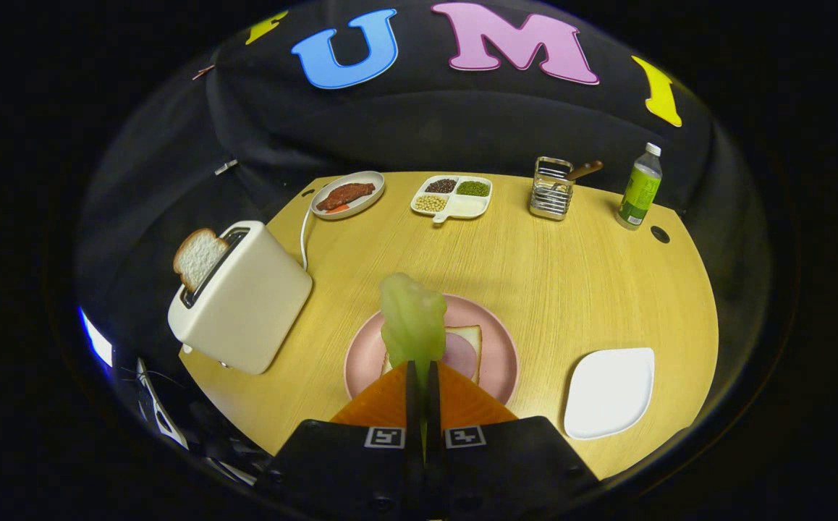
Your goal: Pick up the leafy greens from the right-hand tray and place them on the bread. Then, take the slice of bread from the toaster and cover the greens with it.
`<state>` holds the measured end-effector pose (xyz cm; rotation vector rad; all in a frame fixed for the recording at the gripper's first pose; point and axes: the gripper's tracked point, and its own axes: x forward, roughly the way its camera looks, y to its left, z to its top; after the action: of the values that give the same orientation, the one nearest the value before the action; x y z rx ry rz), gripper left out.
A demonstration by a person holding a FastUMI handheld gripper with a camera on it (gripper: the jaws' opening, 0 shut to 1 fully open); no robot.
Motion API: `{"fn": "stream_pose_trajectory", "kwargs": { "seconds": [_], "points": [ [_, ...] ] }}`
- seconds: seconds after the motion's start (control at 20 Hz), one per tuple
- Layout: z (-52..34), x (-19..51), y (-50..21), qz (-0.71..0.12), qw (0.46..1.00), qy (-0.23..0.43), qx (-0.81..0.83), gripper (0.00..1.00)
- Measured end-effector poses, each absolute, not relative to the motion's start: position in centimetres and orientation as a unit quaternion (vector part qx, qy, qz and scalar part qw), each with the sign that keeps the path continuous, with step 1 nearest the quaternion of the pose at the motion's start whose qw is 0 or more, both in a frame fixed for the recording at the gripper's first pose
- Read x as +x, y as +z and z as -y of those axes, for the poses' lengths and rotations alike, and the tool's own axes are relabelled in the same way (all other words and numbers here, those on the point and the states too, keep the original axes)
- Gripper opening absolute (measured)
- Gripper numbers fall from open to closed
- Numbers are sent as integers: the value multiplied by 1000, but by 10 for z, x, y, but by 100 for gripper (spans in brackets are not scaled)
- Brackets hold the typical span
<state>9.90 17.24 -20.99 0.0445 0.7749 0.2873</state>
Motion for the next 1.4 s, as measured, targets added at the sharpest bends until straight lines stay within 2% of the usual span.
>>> {"fn": "stream_pose_trajectory", "kwargs": {
  "seconds": [0.25, 0.65, 0.8, 0.85, 1.05, 1.4],
  "points": [
    [-179, 102, -242, -404, 906, 128, -1, 6],
    [-172, 113, -259, -411, 905, 110, -17, 18],
    [-173, 117, -259, -406, 908, 103, -13, 31],
    [-175, 118, -260, -405, 908, 103, -11, 40],
    [-173, 122, -250, -385, 917, 103, -9, 98],
    [-177, 120, -186, -318, 941, 117, 1, 99]
  ]
}}
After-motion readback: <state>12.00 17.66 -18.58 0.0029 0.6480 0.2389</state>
